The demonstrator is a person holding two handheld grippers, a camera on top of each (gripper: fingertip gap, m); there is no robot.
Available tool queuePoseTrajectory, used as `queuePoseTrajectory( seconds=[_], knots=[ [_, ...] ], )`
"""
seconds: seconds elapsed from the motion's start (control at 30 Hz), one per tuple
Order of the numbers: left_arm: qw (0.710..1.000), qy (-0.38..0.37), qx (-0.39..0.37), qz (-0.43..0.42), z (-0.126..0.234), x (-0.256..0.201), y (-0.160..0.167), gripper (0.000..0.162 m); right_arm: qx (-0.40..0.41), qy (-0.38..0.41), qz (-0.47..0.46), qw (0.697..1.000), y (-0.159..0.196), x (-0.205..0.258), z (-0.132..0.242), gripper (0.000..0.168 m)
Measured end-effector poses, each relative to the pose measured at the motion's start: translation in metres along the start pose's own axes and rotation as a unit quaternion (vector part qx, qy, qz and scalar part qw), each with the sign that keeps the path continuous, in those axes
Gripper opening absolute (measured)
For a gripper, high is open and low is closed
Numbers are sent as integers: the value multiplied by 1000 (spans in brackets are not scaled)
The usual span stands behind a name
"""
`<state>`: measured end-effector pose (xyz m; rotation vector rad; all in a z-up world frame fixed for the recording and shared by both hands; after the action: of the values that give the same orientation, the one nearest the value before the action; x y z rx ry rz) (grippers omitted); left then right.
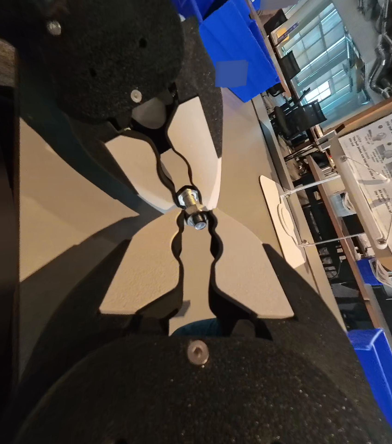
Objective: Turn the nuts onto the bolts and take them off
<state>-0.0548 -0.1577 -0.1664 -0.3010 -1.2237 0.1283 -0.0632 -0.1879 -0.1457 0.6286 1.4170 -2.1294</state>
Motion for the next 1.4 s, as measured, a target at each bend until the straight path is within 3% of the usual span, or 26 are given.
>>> queuePoseTrajectory(
  seconds=[0.13,0.23,0.3,0.37,0.43,0.5,0.57,0.73,0.83,0.97,1.2,1.3,1.4],
  knots=[
    [1000,-12,12,-25,0,0,2,15,23,-25,-67,997,1,1,-1,18],
    [998,-31,21,-58,0,2,0,15,40,-72,-188,979,1,0,0,18],
    [995,-46,28,-85,0,3,0,15,52,-117,-313,941,2,1,2,18],
    [992,-58,35,-104,1,5,0,15,48,-169,-436,883,1,1,3,17],
    [994,-56,28,-95,1,5,-1,15,25,-216,-512,831,1,1,5,17],
    [995,-55,20,-78,2,7,-3,15,-2,-240,-550,800,-1,-2,6,18],
    [997,-48,16,-56,1,7,-1,15,-20,-239,-532,812,-3,-3,7,31],
    [999,-39,-2,20,5,15,2,15,-16,-107,-295,949,1,-13,7,44],
    [998,-29,-16,45,6,15,1,15,-21,-38,-150,988,-2,-15,9,41],
    [998,-12,-26,50,6,12,-1,15,-32,-6,-55,998,-4,-12,10,36],
    [999,-3,-27,26,4,7,-3,15,-32,-21,-24,999,-5,-3,10,22],
    [1000,-7,-9,7,3,6,0,15,-11,-22,-41,999,-2,-2,6,18],
    [999,-34,16,-27,2,10,4,15,10,-36,-129,991,-2,-4,4,18]
  ],
)
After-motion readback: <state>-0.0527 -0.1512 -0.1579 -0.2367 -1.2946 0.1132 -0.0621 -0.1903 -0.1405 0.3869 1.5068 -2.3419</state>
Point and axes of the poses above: each gripper's, where its closed fingertips meet, z back along the fingers, y out of its underside, x = y × z across the jaws, the point moved 2 cm from there along z, back along the fingers, and after that the axes turned 8 degrees about -z, right-handed, at the moved point
